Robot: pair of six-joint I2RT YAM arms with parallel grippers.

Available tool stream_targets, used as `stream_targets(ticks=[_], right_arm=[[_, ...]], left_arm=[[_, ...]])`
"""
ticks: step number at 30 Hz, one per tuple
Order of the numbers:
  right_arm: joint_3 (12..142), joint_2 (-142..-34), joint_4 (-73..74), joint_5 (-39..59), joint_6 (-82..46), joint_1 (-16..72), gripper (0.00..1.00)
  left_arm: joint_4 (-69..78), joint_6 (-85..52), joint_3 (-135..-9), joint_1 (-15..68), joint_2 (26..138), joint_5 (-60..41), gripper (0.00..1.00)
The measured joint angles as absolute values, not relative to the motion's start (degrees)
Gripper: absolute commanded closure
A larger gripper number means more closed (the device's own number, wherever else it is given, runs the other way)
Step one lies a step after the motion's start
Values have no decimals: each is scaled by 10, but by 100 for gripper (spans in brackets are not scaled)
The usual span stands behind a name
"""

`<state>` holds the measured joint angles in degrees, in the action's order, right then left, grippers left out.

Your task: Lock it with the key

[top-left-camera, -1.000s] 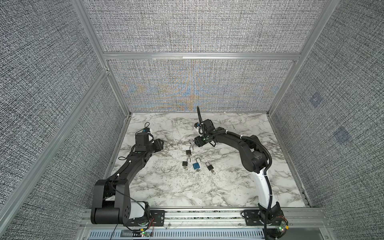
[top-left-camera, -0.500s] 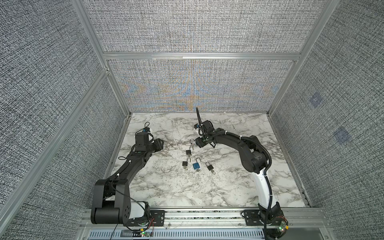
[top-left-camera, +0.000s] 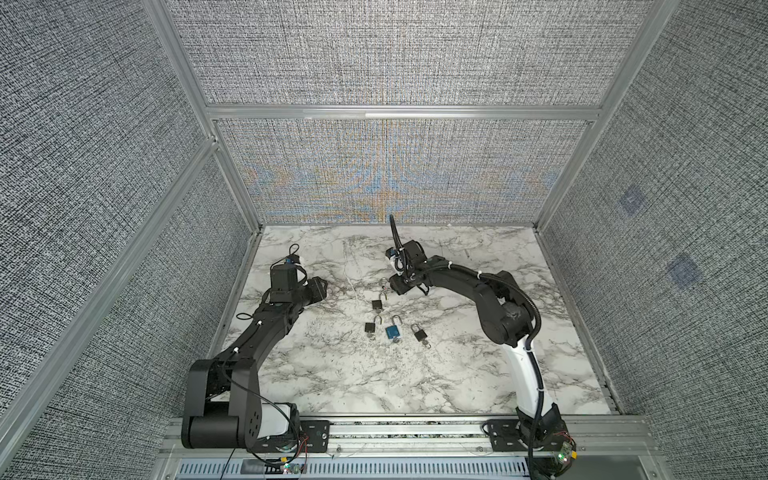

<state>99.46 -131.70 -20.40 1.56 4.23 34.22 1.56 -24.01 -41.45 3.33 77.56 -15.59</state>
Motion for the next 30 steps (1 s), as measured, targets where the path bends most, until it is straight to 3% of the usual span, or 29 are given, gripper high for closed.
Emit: stream_targets(ticks=[12,30], right_arm=[[973,-1298,-208,-3,41,349,58],[886,-1209,-228,-11,17,349,60]], left_arm=[[14,-240,-415,34,776,-156,51],[22,-245,-405,74,788,-182,54]])
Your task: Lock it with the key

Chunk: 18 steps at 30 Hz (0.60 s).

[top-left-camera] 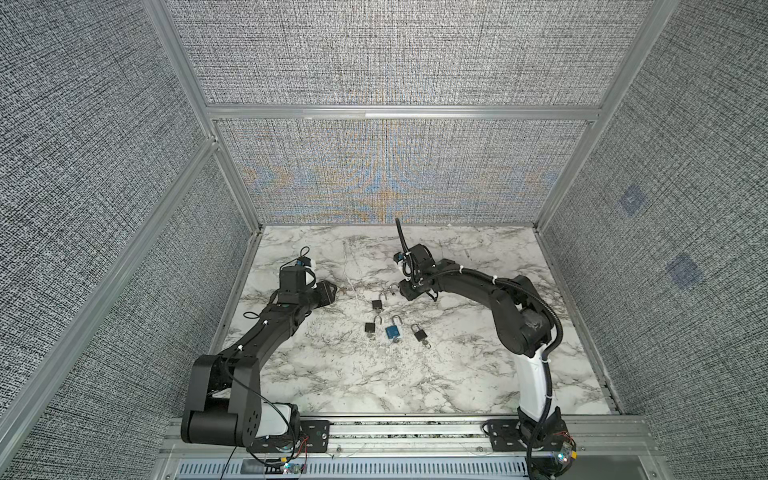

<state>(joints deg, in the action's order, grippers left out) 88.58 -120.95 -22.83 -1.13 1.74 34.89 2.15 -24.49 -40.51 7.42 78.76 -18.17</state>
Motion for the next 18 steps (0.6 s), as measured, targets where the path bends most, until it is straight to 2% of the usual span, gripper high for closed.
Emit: stream_targets(ticks=[18], right_arm=[[814,-1127,-223,5,-6,349,62]], left_arm=[[81,-276,-414,142,851,-245,57]])
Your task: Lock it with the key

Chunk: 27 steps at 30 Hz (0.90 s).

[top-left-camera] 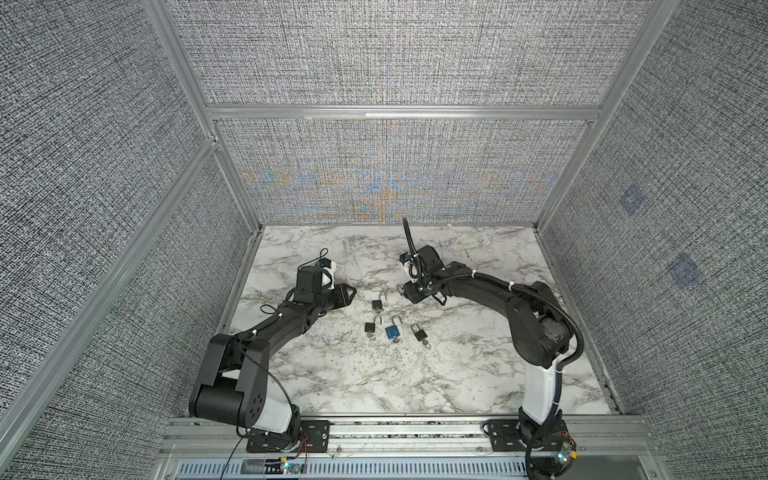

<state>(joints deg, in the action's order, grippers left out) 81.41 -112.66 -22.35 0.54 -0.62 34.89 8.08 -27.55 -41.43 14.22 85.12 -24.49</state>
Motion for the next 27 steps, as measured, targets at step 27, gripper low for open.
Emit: stream_targets(ticks=[27], right_arm=[[765,-1054,-233,3,-23,386,62]], left_arm=[[156,-385,-507,271,986,-326,58]])
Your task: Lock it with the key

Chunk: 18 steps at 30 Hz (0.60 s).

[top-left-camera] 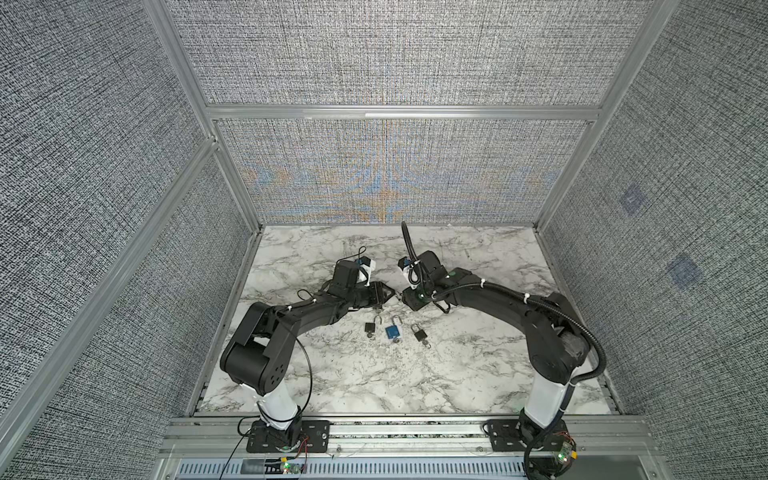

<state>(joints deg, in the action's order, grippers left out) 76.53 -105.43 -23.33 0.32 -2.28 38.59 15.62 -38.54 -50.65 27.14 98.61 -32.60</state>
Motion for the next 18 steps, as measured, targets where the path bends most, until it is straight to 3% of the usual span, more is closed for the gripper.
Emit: stream_targets(ticks=[18], right_arm=[[772,-1050,-236,1,-25,394,62]], left_arm=[[195,-422,-521,285,1031,-336,58]])
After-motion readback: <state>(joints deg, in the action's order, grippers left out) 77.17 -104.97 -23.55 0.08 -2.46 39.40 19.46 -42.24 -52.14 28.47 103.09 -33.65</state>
